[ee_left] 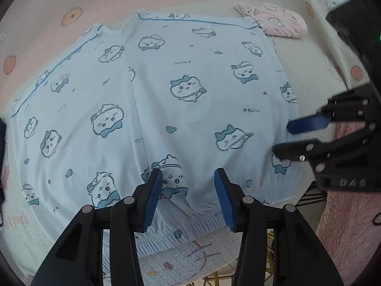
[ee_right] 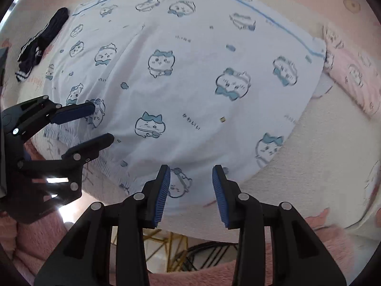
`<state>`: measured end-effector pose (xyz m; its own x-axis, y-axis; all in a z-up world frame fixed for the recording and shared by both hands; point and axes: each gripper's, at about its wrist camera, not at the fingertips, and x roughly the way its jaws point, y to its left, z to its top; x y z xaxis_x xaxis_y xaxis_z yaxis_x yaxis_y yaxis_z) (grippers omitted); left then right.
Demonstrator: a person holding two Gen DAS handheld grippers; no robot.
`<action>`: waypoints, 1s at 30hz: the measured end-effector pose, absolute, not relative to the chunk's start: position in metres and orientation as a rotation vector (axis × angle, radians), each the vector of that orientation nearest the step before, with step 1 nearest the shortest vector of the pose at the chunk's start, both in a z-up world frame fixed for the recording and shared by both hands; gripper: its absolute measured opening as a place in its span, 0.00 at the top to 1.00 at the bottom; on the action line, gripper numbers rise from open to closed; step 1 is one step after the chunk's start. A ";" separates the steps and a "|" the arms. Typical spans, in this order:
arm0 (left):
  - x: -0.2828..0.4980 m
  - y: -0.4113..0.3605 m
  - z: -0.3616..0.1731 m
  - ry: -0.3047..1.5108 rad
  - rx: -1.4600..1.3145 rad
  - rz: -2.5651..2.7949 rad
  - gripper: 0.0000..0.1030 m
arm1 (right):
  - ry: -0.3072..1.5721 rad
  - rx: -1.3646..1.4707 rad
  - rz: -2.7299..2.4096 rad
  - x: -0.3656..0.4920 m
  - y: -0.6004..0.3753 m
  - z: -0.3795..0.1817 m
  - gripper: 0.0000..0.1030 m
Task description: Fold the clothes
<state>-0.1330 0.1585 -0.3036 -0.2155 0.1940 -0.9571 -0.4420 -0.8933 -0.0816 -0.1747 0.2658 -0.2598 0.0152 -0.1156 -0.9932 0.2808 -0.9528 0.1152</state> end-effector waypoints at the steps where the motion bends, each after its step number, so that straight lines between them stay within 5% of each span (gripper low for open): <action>1: -0.131 0.155 -0.307 0.326 -1.670 2.152 0.54 | 0.143 2.035 -2.028 -0.170 0.264 -0.270 0.63; 7: -0.121 0.120 -0.291 0.312 -1.691 2.150 0.51 | 0.538 2.061 -1.857 -0.138 0.262 -0.258 0.63; 10: -0.123 0.110 -0.280 0.284 -1.657 2.189 0.51 | 0.589 2.062 -1.718 -0.128 0.273 -0.236 0.63; 14: -0.124 0.103 -0.285 0.266 -1.681 2.218 0.51 | 0.437 2.018 -1.822 -0.135 0.275 -0.211 0.63; 18: -0.125 0.066 -0.293 0.225 -1.779 2.239 0.51 | 0.025 2.045 -1.950 -0.147 0.276 -0.232 0.63; 22: -0.112 0.023 -0.299 0.116 -1.866 2.255 0.51 | 0.111 1.976 -2.186 -0.141 0.270 -0.243 0.63; 27: -0.103 -0.034 -0.300 -0.268 -1.887 2.297 0.51 | 0.026 1.842 -2.363 -0.122 0.284 -0.235 0.63; 30: -0.104 -0.045 -0.292 -0.310 -1.833 2.371 0.51 | -0.075 1.798 -2.407 -0.111 0.291 -0.227 0.63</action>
